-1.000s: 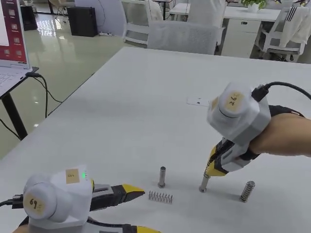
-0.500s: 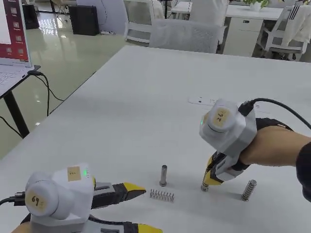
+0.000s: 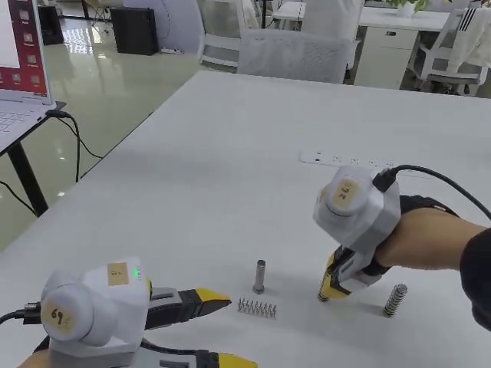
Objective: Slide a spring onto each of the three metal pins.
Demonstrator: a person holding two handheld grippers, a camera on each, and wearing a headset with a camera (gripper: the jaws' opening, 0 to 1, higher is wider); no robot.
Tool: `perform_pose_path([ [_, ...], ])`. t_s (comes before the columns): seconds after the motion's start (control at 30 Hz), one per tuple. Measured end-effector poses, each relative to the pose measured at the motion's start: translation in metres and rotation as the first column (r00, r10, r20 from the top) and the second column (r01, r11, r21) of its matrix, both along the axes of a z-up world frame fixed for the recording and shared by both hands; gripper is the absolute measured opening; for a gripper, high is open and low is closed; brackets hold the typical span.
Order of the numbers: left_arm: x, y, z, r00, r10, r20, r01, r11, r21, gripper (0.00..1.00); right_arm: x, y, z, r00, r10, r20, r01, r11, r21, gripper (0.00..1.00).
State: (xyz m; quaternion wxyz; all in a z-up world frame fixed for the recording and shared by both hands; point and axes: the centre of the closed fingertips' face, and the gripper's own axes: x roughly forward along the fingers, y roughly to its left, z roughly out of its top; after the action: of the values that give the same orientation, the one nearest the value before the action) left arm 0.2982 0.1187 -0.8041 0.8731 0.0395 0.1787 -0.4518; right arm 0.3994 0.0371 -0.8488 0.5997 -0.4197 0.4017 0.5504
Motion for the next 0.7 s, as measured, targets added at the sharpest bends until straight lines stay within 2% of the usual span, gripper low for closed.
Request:
perform_pose_path([
  [0.27,0.0,0.0,0.0,1.0,-0.001,0.0,0.001,1.0,0.001,0.45,-0.001,0.0,0.002,1.0,0.01,0.007,-0.01,1.0,0.001,0.14],
  [0.43,-0.001,0.0,0.0,1.0,-0.001,-0.001,0.001,1.0,0.002,0.45,-0.003,0.001,0.012,1.0,0.015,0.02,-0.016,1.0,0.014,0.17],
  [0.6,-0.001,0.0,-0.001,1.0,-0.003,0.0,0.003,1.0,0.005,0.45,-0.008,0.012,0.024,0.999,0.038,0.039,-0.04,0.998,0.042,0.18],
  [0.7,0.0,-0.001,0.0,1.0,-0.003,0.001,0.003,1.0,0.004,0.45,-0.013,0.021,0.028,0.998,0.052,0.033,-0.054,0.997,0.06,0.18],
])
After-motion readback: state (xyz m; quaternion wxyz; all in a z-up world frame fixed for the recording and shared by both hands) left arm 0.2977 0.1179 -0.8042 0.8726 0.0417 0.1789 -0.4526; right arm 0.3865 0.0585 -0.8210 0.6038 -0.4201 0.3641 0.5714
